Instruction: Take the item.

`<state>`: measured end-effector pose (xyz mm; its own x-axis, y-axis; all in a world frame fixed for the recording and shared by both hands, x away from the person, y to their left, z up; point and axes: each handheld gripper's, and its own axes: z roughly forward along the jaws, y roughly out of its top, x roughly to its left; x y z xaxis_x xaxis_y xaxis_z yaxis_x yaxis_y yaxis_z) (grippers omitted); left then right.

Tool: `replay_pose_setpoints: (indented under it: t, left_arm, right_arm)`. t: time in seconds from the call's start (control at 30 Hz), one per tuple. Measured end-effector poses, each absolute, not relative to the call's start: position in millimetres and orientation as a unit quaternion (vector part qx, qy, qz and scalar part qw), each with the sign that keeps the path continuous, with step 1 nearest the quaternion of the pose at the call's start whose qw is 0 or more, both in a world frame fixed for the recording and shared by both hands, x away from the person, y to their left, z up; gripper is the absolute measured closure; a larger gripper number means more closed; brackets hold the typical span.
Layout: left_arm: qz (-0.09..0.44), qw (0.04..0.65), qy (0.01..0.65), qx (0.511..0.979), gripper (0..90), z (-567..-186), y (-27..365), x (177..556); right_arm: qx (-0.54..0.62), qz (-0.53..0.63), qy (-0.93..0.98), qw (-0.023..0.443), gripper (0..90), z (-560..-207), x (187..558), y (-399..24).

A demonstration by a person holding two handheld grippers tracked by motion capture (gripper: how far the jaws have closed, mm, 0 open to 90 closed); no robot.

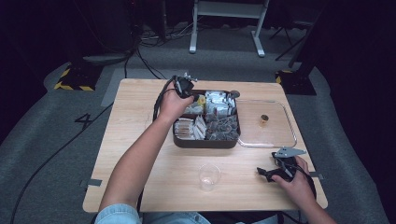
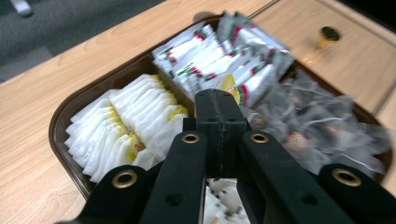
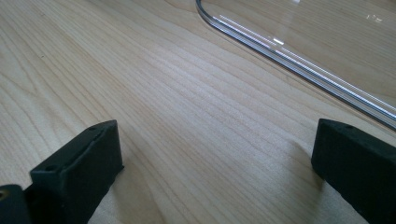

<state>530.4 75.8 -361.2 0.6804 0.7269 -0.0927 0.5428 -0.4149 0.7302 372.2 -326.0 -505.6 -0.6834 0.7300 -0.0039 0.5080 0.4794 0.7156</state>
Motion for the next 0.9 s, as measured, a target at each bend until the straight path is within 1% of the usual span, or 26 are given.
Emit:
replay_pose_setpoints:
  t: [0.13,0.2,0.23,0.3,0.33,0.37,0.43,0.47,0.53,0.57,0.6,0.67,0.7,0.9]
  left_arm:
    - [0.121,0.396,0.365,0.834,90.0,-353.3,77.3,517.1]
    - [0.119,0.408,0.350,0.835,90.0,-345.6,78.4,501.5]
    - [0.119,0.408,0.350,0.835,90.0,-345.6,78.4,501.5]
    - [0.116,0.419,0.334,0.836,90.0,-338.7,78.9,486.0]
    - [0.116,0.419,0.334,0.836,90.0,-338.7,78.9,486.0]
    - [0.118,0.425,0.322,0.838,90.0,-334.3,78.8,475.4]
    - [0.117,0.430,0.316,0.838,90.0,-332.3,78.7,469.9]
    - [0.115,0.438,0.304,0.838,90.0,-328.2,78.6,458.8]
    - [0.114,0.441,0.296,0.840,90.0,-326.5,78.5,453.4]
    - [0.114,0.444,0.282,0.843,90.0,-323.2,78.3,441.8]
    - [0.114,0.444,0.282,0.843,90.0,-323.2,78.3,441.8]
    - [0.111,0.450,0.266,0.846,90.0,-319.9,78.3,426.0]
    - [0.111,0.450,0.266,0.846,90.0,-319.9,78.3,426.0]
    - [0.097,0.461,0.240,0.848,90.0,-321.1,82.0,397.4]
  right_arm:
    - [0.365,0.356,0.846,0.156,1.8,-505.6,372.3,-326.2]
    - [0.365,0.356,0.846,0.156,1.8,-505.7,372.3,-326.2]
    - [0.365,0.356,0.846,0.156,1.8,-505.7,372.3,-326.2]
    - [0.364,0.356,0.846,0.156,1.7,-505.7,372.3,-326.2]
    - [0.364,0.356,0.846,0.156,1.7,-505.7,372.3,-326.2]
    - [0.364,0.356,0.846,0.155,1.7,-505.6,372.3,-326.3]
    - [0.364,0.356,0.847,0.156,1.8,-505.7,372.3,-326.3]
    - [0.364,0.356,0.847,0.155,1.7,-505.7,372.3,-326.3]
    - [0.364,0.356,0.847,0.155,1.7,-505.7,372.3,-326.3]
    - [0.364,0.356,0.847,0.155,1.7,-505.7,372.3,-326.3]
    - [0.364,0.356,0.847,0.155,1.7,-505.7,372.3,-326.3]
    - [0.364,0.356,0.847,0.155,1.7,-505.7,372.3,-326.3]
    - [0.364,0.356,0.847,0.155,1.7,-505.7,372.3,-326.3]
    - [0.363,0.356,0.847,0.155,1.7,-505.6,372.5,-326.4]
